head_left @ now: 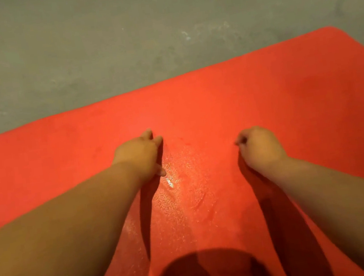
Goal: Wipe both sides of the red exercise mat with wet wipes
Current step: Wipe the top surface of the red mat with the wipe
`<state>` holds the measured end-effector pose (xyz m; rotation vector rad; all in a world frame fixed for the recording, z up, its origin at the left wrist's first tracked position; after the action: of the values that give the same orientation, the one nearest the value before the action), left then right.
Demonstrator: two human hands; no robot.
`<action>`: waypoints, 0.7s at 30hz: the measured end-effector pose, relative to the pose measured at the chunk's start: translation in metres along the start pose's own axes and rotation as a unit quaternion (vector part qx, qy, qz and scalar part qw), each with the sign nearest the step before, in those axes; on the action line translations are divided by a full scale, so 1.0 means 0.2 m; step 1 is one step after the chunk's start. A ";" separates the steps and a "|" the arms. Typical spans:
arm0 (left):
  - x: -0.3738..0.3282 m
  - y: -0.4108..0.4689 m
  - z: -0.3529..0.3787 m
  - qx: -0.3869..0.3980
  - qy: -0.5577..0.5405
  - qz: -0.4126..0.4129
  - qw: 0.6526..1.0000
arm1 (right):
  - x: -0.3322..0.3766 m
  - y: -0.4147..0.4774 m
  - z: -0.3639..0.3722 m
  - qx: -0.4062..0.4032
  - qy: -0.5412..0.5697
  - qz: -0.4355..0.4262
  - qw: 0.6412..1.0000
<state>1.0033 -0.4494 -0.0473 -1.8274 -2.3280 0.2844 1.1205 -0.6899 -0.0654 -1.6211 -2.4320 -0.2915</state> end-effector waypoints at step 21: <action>0.16 0.07 0.03 0.090 -0.008 -0.023 0.996 | 0.63 -0.29 0.22 0.053 0.128 -0.199 0.970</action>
<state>1.0066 -0.4149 -0.0569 -1.6895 -2.2692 0.4872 1.0174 -0.5876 -0.0748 -0.9733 -2.4990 -0.3960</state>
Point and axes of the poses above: each hand's wrist, its own y-axis towards the middle knuckle, its own z-axis out of the palm, x = y × z, the point moved 2 cm from there along y, towards the middle knuckle, and after that the axes turned 15 degrees about -x, right-handed, at the moved point
